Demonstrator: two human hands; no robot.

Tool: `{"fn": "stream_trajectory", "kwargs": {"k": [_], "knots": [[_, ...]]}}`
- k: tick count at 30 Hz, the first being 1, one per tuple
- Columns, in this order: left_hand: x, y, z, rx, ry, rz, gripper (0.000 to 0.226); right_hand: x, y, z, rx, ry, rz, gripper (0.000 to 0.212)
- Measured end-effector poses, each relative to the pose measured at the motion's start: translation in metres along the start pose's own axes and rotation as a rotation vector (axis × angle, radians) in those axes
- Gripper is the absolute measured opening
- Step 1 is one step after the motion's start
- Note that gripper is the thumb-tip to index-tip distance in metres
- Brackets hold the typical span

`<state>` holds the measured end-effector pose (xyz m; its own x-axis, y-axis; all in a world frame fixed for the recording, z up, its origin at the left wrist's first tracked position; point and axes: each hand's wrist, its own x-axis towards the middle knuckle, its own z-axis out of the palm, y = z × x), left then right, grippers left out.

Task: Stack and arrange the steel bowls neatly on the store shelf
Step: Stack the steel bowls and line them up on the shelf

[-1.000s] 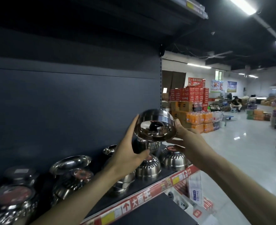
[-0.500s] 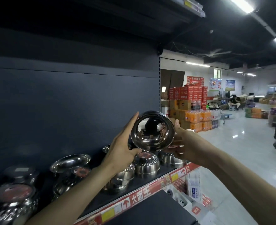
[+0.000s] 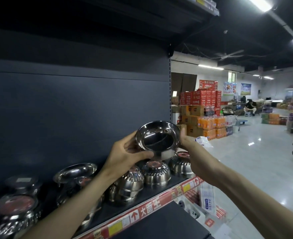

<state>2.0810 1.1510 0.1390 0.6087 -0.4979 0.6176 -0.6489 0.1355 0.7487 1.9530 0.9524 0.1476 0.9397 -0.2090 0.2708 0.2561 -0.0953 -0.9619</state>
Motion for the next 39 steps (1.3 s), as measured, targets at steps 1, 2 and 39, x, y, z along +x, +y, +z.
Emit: {"fn": "stream_trajectory", "kwargs": {"k": [1,2,39], "knots": [[0.0,0.001,0.0,-0.037,0.011,-0.024,0.059,0.004,0.0,0.002,0.025,0.016,-0.025,0.116],[0.001,0.0,-0.001,-0.067,0.023,-0.05,0.05,0.006,0.002,0.003,0.033,0.04,-0.036,0.11],[0.153,-0.122,0.035,0.132,-0.029,-0.401,0.041,0.176,0.067,-0.081,-0.289,0.087,-0.035,0.03]]}}
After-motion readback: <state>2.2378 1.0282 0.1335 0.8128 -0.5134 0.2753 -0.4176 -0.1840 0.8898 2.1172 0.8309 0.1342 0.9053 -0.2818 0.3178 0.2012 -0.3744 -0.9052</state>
